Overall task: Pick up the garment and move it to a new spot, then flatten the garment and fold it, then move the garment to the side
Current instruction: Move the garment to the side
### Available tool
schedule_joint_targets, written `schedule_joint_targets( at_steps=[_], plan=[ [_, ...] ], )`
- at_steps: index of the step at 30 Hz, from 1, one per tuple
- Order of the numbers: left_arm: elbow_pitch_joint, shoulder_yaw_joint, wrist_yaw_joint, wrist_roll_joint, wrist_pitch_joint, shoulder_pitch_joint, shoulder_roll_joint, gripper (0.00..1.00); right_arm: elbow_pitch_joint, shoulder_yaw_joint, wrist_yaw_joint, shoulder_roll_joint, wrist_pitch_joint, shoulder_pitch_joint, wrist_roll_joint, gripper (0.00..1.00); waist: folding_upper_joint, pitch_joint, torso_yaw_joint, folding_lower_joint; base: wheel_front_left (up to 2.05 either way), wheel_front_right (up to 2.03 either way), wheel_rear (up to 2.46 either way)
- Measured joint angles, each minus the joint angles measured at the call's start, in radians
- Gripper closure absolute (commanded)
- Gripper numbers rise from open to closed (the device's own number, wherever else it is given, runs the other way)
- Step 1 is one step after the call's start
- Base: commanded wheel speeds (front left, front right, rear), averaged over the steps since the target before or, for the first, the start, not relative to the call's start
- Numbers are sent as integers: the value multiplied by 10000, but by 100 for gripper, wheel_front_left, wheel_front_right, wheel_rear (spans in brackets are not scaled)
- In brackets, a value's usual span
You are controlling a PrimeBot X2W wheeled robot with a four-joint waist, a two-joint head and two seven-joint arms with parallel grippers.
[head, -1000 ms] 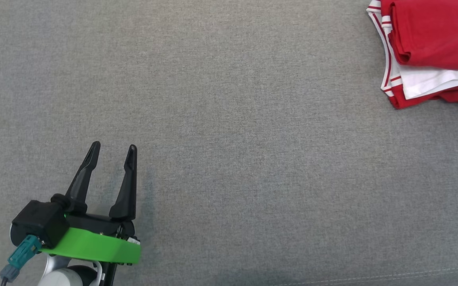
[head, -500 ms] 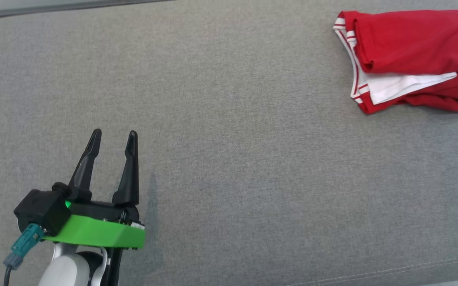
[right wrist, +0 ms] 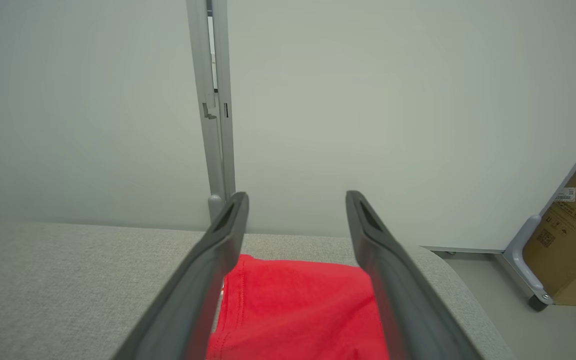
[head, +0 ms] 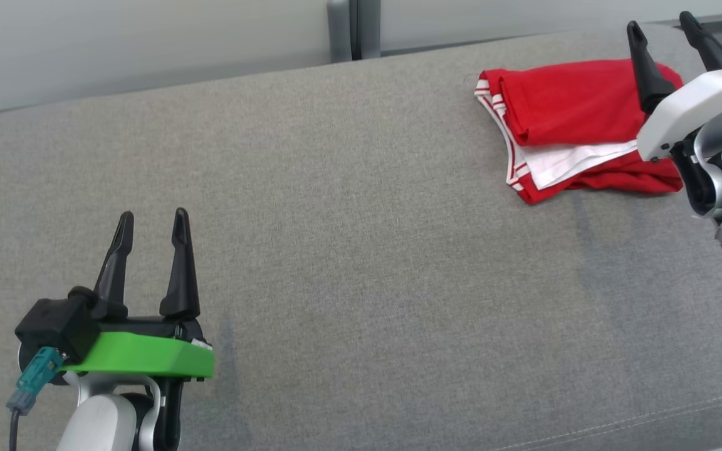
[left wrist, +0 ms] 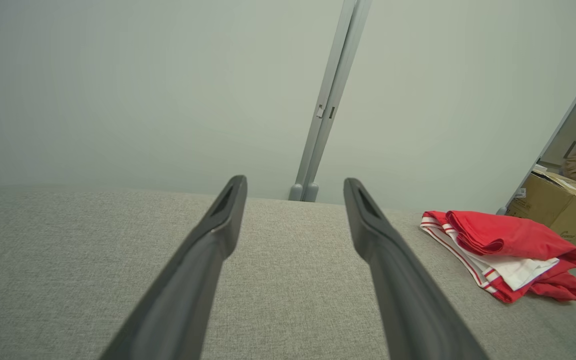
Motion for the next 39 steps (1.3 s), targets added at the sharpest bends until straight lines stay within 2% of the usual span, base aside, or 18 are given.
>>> schedule_joint_targets(
  at_steps=[5, 12, 17, 24, 29, 39],
  plan=[
    [359, 104, 121, 92, -81, 167, -38, 0, -1047, -974, -408, 272, 0, 685, -21, 0, 0, -516, -42, 0, 0, 0, 0],
    [577, 403, 219, 92, -98, 525, -226, 0, -1900, -1574, -571, 692, 0, 2315, -228, 0, 0, -1018, 53, 0, 0, 0, 0],
    [600, 688, 259, 184, -138, 775, -257, 0, -2600, -1831, -583, 865, 0, 3295, -811, 0, 0, -1231, 248, -1, 0, 0, 0],
    [663, 965, 341, 253, -184, 1410, -280, 0, -3689, -2493, -585, 1536, 0, 4557, -1710, 0, 0, -1424, 399, 0, 0, 0, 0],
    [727, 1016, 343, 376, -186, 1717, -286, 0, -3977, -3223, -585, 1774, 0, 5562, -2336, 0, 0, -1470, 417, 0, 0, 0, 0],
    [945, 907, 347, 443, -188, 2157, -328, 0, -4700, -3914, -585, 2500, 0, 7036, -3400, 0, 0, -1538, 454, 0, 0, 0, 0]
  ],
)
